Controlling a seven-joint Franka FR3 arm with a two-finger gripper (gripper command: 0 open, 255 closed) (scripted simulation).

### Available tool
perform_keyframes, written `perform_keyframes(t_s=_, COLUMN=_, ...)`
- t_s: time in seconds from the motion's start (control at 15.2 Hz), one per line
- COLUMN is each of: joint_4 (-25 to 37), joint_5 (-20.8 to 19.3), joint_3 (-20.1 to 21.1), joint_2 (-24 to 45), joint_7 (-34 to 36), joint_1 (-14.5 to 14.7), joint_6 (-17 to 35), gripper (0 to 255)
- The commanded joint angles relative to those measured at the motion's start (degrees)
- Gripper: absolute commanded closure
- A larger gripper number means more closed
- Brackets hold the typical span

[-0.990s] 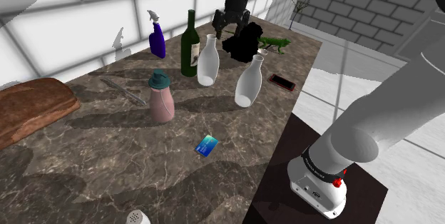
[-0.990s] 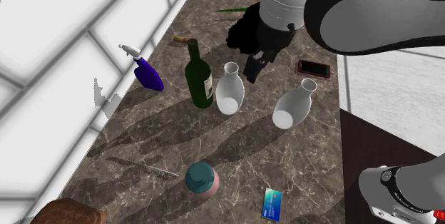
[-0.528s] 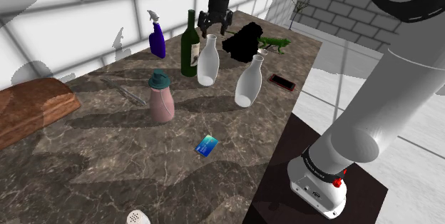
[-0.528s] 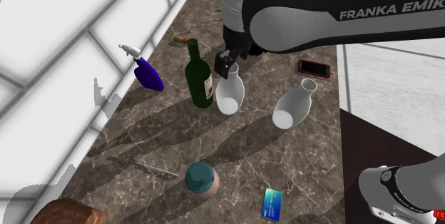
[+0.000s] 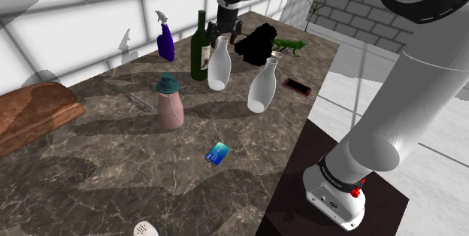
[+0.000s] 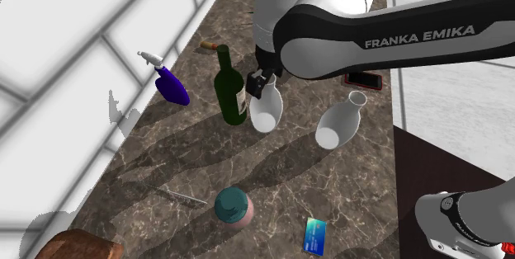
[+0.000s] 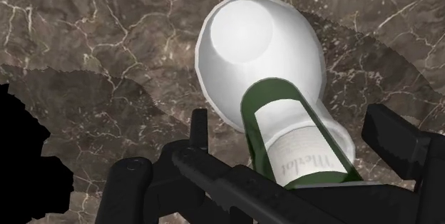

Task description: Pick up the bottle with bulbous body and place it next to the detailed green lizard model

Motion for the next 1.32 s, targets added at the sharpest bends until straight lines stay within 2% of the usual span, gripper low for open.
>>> perform_keyframes(t_s=0.0, joint_4=-0.24, joint_5=-0.02, joint_3=0.02, joint_2=0.05, joint_7=0.06, joint_1=0.03, joint_6=0.32, gripper=0)
perform_keyframes(t_s=0.33, joint_4=-0.23, joint_5=-0.02, joint_3=0.02, joint_2=0.05, joint_7=0.06, joint_1=0.03, joint_6=0.31, gripper=0)
perform_keyframes(t_s=0.4, joint_4=-0.23, joint_5=-0.02, joint_3=0.02, joint_2=0.05, joint_7=0.06, joint_1=0.03, joint_6=0.31, gripper=255)
perform_keyframes(t_s=0.99, joint_4=-0.24, joint_5=-0.02, joint_3=0.02, joint_2=0.06, joint_7=0.06, joint_1=0.03, joint_6=0.32, gripper=255)
perform_keyframes(t_s=1.25, joint_4=1.7, joint_5=0.06, joint_3=0.03, joint_2=-0.85, joint_7=-0.02, joint_1=0.02, joint_6=-2.53, gripper=255)
